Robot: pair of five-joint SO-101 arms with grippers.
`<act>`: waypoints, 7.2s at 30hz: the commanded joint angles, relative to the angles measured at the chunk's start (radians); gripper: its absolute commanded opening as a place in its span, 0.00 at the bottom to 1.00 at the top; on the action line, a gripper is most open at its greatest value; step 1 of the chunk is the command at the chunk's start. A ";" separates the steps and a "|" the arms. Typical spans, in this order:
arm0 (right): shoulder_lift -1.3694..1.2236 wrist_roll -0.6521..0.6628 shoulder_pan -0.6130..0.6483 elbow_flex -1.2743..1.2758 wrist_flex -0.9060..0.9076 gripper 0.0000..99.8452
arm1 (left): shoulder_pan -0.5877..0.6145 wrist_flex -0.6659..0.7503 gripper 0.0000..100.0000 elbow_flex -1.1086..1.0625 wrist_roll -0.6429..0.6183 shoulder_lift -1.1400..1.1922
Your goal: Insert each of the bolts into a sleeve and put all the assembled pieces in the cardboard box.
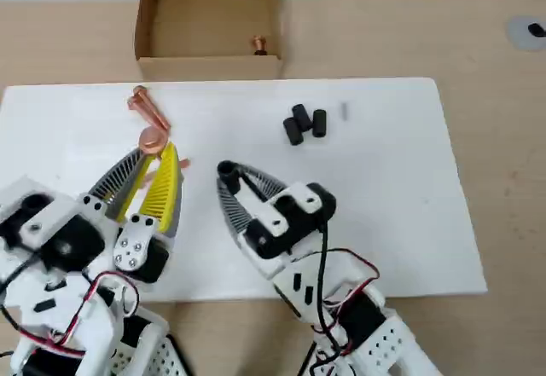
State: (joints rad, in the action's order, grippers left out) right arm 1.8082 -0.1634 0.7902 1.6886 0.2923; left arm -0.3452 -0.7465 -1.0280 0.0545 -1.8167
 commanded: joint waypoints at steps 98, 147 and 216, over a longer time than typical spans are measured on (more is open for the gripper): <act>0.041 -0.002 0.074 0.002 0.000 0.01 | -0.078 0.166 0.01 -0.213 0.002 0.005; 0.035 -0.002 0.074 0.002 0.000 0.01 | -0.104 0.031 0.01 -0.104 0.014 0.007; 0.035 0.002 -0.084 0.002 -0.052 0.01 | -0.132 -0.477 0.17 0.164 -0.204 0.005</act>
State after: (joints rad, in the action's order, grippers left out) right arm 1.8067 -0.1619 0.7595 1.6901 0.2954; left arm -0.4787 -1.2206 -0.9498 -0.1465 -1.8167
